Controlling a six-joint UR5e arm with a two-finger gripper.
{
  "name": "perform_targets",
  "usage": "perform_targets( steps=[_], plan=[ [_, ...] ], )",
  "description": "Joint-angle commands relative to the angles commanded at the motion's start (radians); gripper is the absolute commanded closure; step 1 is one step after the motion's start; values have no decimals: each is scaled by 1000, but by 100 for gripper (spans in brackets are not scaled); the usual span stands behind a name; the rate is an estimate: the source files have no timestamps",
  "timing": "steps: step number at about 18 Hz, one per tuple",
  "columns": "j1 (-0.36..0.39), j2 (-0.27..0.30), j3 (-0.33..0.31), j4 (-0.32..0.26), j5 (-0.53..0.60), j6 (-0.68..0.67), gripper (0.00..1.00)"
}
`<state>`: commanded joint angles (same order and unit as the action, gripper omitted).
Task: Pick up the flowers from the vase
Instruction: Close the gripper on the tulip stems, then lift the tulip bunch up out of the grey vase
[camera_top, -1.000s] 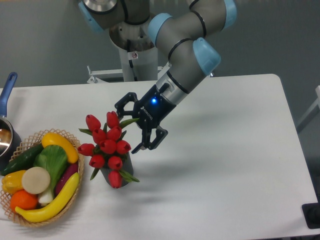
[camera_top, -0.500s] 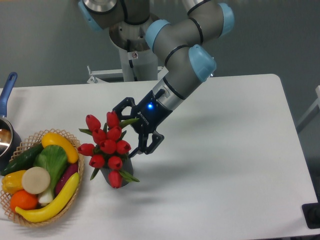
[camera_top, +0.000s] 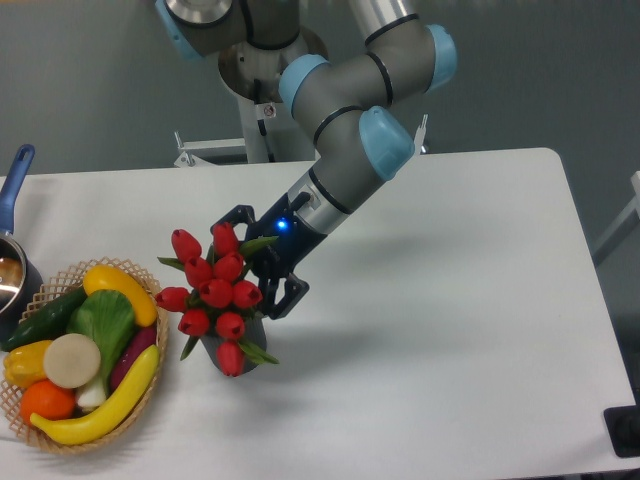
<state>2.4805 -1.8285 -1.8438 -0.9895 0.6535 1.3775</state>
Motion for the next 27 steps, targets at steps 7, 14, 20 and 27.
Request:
perform_targets(
  steps=[7, 14, 20, 27],
  plan=[
    [-2, -3, 0, 14, -8, 2, 46],
    [0, -2, 0, 14, -11, -3, 57],
    [15, 5, 2, 11, -26, -5, 58],
    [60, 43, 20, 2, -158, -58, 58]
  ],
)
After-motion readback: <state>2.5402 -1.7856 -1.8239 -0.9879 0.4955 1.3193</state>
